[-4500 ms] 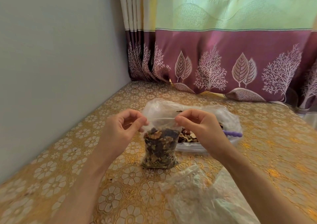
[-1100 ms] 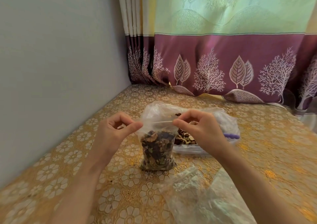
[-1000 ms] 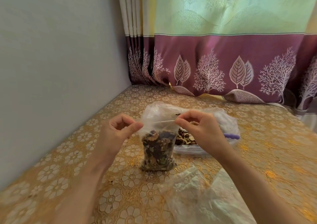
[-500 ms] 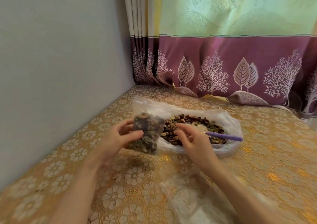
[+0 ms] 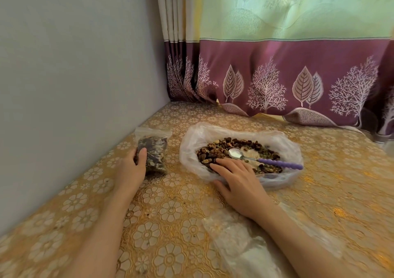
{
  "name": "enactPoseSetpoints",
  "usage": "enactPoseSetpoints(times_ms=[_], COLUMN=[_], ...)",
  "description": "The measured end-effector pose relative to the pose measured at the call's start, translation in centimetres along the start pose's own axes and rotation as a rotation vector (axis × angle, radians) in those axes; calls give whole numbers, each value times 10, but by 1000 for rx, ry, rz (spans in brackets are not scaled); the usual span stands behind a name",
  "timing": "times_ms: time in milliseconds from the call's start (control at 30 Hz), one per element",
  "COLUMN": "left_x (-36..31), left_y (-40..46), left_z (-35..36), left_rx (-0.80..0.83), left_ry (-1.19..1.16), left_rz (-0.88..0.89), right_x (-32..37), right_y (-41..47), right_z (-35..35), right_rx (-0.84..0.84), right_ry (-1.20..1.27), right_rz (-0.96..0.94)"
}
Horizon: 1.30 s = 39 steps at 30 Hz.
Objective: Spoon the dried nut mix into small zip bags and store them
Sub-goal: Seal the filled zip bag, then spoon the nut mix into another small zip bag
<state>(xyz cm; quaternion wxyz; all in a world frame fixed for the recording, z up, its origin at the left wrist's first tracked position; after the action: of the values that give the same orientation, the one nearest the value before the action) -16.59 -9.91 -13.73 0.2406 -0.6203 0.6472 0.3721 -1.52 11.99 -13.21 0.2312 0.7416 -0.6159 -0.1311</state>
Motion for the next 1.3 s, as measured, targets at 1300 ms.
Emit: enactPoseSetpoints(times_ms=[1300], left_x=[-106], left_y=[-83], left_z=[-15], left_rx=[18], left_ry=[-459], left_rz=[390], right_x=[-30], right_y=[-58], right_z=[-41], right_rx=[-227], right_ry=[597], right_rz=[439])
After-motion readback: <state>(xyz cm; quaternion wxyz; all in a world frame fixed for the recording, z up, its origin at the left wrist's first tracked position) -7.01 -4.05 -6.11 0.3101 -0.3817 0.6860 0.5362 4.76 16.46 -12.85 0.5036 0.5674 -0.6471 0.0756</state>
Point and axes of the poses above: each hand's wrist, its own y-axis towards the middle knuckle, its own z-axis out of the palm, x = y × z, the point moved 7 cm from there along y, towards the middle knuckle, and after that the axes turned 6 degrees about -z, right-handed, at the moved point
